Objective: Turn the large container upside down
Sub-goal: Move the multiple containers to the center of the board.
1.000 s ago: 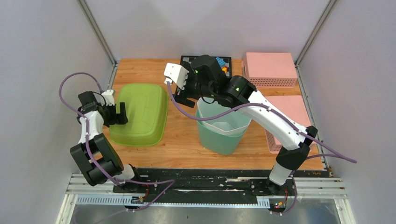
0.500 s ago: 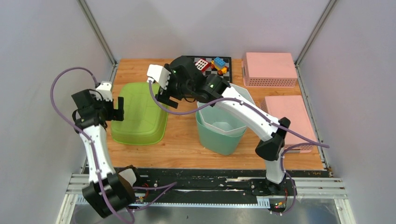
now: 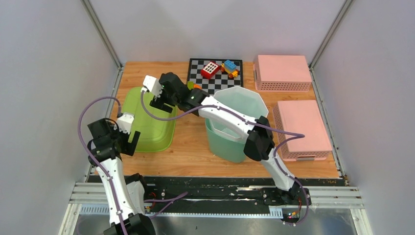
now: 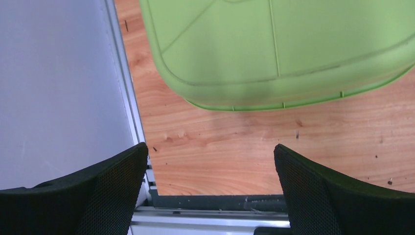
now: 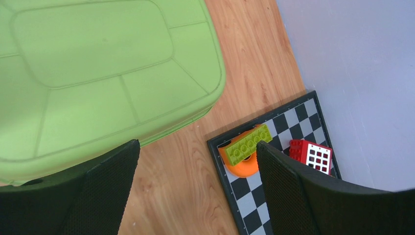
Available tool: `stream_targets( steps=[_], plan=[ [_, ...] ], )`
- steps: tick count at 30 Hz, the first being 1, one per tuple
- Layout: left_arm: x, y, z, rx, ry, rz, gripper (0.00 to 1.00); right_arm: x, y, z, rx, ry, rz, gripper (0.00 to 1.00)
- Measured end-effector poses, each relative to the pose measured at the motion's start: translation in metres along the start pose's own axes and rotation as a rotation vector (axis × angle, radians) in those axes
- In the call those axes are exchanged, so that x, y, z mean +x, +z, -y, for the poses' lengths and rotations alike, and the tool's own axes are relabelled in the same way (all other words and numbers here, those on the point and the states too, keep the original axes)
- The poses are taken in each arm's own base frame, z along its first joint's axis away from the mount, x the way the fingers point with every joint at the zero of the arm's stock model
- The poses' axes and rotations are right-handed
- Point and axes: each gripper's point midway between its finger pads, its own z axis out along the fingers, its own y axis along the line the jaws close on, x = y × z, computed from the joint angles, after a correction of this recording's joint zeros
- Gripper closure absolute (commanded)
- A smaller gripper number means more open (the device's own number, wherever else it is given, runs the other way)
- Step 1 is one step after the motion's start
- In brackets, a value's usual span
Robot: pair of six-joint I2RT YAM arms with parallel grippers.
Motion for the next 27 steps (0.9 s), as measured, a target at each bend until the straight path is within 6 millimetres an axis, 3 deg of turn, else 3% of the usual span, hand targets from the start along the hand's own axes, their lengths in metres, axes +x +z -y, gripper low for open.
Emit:
stream_targets(
  steps=[6,13,20,27],
  plan=[
    [0.016,0.000,0.007,0.016,0.036,-0.047,0.00,0.017,0.039,0.003,0.083,-0.044,-0.022,0.08],
    [0.038,0.013,0.012,0.046,0.004,-0.149,0.00,0.014,0.065,0.013,0.166,-0.083,0.011,0.07],
    [0.042,0.017,0.011,0.042,-0.036,-0.181,0.00,0.011,0.063,0.023,0.217,-0.111,0.008,0.06],
    [0.039,0.018,0.010,0.037,-0.052,-0.169,0.00,0.050,0.029,0.020,0.194,-0.185,-0.129,0.07]
  ],
)
